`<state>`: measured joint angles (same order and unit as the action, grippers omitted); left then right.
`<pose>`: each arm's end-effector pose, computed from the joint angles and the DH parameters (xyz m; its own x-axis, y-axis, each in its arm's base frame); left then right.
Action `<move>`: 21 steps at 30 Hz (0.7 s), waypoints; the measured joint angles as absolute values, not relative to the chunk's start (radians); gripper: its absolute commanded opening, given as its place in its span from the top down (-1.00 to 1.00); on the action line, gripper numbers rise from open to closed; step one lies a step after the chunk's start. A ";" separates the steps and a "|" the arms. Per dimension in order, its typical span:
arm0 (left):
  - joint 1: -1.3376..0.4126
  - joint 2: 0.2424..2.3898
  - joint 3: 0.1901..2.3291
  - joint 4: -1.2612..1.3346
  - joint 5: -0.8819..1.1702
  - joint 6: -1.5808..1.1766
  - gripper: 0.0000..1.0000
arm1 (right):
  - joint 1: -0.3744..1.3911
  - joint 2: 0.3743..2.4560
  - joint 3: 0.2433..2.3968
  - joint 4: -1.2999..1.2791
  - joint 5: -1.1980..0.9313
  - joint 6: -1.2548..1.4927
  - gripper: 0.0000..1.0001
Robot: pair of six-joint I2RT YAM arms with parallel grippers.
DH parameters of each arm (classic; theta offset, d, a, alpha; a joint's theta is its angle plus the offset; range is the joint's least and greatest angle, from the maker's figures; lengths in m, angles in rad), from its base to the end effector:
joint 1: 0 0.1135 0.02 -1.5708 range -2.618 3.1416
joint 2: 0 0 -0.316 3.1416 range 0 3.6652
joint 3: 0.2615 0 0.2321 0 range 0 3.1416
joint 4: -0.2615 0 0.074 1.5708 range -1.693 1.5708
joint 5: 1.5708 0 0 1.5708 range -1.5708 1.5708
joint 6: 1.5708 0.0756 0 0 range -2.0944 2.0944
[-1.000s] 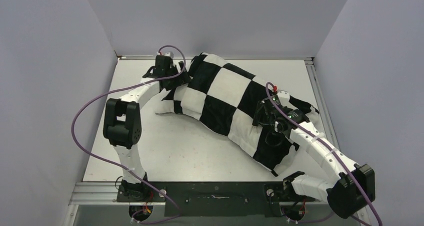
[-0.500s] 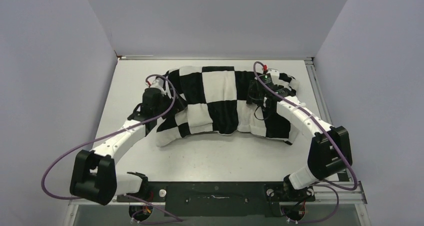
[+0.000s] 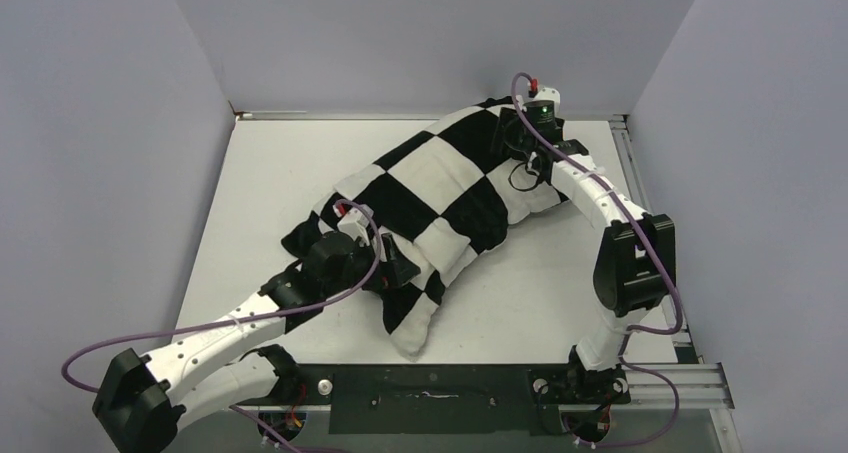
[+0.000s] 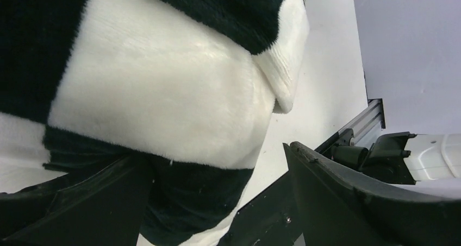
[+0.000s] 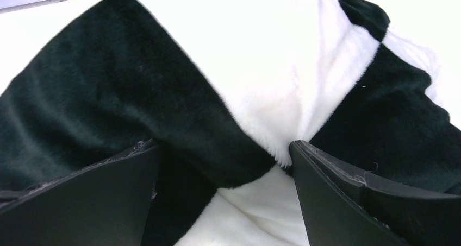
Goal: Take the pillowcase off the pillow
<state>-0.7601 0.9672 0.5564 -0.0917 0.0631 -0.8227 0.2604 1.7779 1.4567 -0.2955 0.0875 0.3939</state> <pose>0.1425 -0.1420 0.2672 -0.7708 -0.2765 -0.5739 0.2392 0.7094 -0.6630 0.4254 0.1065 0.3225 -0.5880 0.2390 -0.7727 0.0413 0.9630 0.2664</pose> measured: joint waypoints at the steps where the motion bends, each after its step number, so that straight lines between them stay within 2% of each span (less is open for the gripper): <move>1: -0.765 0.944 0.557 -0.110 0.052 -0.822 -0.91 | 0.260 1.776 1.464 -0.296 0.076 0.387 -0.79; 3: -0.765 0.894 0.570 -0.171 0.012 -0.809 -1.00 | 0.262 1.768 1.468 -0.303 0.051 0.375 -0.79; 4: -0.764 0.876 0.581 -0.195 -0.008 -0.803 -0.94 | 0.262 1.759 1.465 -0.310 0.038 0.371 -0.79; 9: -0.698 0.804 0.686 -0.309 -0.107 -0.746 -0.93 | 0.270 1.629 1.360 -0.347 -0.024 0.366 -0.79; 16: -0.323 0.830 0.746 -0.325 -0.078 -0.719 -0.93 | 0.294 1.411 1.182 -0.376 -0.106 0.381 -0.79; 21: -0.201 0.916 0.745 -0.299 -0.051 -0.744 -0.93 | 0.323 1.330 1.059 -0.376 -0.169 0.411 -0.79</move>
